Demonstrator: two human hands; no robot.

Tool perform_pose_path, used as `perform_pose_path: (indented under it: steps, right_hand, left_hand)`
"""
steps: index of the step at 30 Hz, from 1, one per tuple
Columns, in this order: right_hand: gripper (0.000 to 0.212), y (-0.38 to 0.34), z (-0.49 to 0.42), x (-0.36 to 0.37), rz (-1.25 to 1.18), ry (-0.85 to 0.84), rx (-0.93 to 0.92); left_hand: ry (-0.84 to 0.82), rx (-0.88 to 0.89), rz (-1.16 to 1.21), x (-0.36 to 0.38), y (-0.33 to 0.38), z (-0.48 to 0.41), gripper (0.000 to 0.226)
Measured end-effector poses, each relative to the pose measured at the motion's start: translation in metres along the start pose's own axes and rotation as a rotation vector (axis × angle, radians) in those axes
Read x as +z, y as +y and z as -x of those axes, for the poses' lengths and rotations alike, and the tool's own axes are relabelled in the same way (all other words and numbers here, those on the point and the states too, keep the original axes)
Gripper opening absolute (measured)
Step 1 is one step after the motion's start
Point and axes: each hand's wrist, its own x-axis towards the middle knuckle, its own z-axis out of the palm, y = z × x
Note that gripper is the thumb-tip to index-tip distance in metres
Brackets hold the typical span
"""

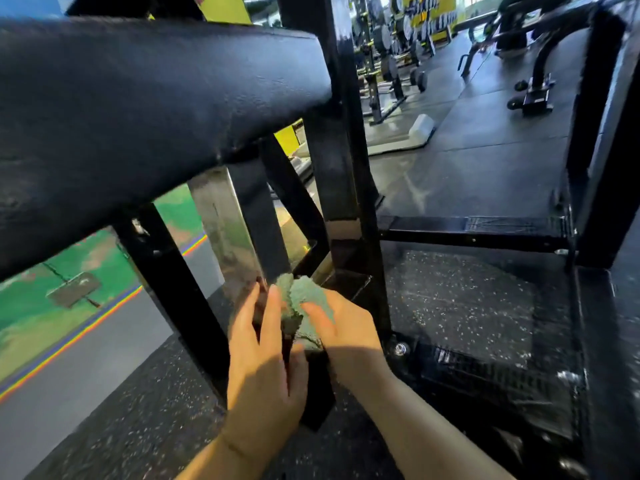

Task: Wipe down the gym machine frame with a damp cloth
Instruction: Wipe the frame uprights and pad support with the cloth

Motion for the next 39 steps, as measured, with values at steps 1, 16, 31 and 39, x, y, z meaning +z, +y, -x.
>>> perform_pose_path:
  steps: [1,16,31,39]
  right_hand:
    - [0.024,0.007,-0.002,-0.007,0.023,0.014,0.026]
    - [0.03,0.054,-0.075,-0.018,0.727,-0.443,-0.15]
    - [0.044,0.095,-0.048,0.005,0.246,0.412,-0.075]
    - [0.068,0.127,-0.004,0.041,0.051,0.274,0.121]
  left_hand:
    - [-0.01,0.05,-0.056,0.006,-0.002,0.005,0.059]
    - [-0.025,0.131,-0.058,0.031,-0.019,0.03,0.047]
    - [-0.058,-0.06,0.019,0.032,-0.011,0.035,0.062]
    - [-0.348,0.434,-0.195,0.03,0.006,0.02,0.048]
